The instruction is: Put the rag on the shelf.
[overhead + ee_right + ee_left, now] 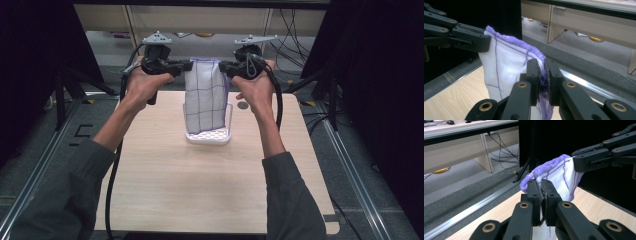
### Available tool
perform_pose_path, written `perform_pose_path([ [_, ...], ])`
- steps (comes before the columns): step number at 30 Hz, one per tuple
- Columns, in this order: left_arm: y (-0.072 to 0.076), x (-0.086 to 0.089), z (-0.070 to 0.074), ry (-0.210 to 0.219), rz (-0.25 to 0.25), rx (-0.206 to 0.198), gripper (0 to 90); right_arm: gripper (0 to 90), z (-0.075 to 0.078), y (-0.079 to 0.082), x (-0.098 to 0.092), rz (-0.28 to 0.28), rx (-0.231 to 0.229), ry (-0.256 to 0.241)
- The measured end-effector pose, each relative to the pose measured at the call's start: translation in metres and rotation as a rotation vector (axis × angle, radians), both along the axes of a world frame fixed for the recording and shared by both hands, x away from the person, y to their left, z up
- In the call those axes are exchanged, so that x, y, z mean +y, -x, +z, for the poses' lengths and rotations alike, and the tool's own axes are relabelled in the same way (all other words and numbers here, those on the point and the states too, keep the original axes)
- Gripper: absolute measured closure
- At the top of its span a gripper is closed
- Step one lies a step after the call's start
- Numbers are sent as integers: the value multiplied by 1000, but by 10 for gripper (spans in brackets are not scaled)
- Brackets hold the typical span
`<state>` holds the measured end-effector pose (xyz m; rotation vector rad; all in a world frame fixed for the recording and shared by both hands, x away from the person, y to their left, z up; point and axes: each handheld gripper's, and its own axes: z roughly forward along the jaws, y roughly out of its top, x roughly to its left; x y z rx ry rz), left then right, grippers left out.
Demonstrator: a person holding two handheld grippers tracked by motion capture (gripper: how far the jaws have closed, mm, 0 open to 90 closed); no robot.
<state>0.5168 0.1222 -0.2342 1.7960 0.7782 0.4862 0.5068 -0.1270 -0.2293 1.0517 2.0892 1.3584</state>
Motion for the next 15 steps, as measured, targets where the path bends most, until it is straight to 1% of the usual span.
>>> perform_pose_path([
  [2,-5,-1,0,-3,3,-2,857,830,1,-5,-1,-4,-5,7],
  [3,-7,-1,-1,-2,3,-2,855,828,1,-8,0,-7,0,5],
  [4,-10,-1,-2,10,3,1,855,828,0,-10,0,-8,-1,-3],
  [5,-14,0,-4,29,7,14,854,828,0,-11,0,-15,-6,2],
  [6,-18,0,-6,40,9,18,853,827,-2,-15,-1,-12,-14,-1],
  [8,-24,-1,-10,48,12,27,851,826,-5,-21,-2,-22,-7,-11],
  [10,-30,-3,-16,46,18,38,851,825,-9,-27,-2,-37,5,-18],
  [11,-33,-4,-18,43,20,37,850,825,-12,-31,-1,-39,4,-12],
  [12,-35,-5,-19,38,24,35,850,825,-14,-34,-1,-43,-2,-6],
  [13,-39,-5,-22,30,29,31,850,825,-16,-36,-1,-45,4,-7],
  [15,-43,-7,-27,8,42,12,848,824,-21,-43,-1,-46,10,-20],
])
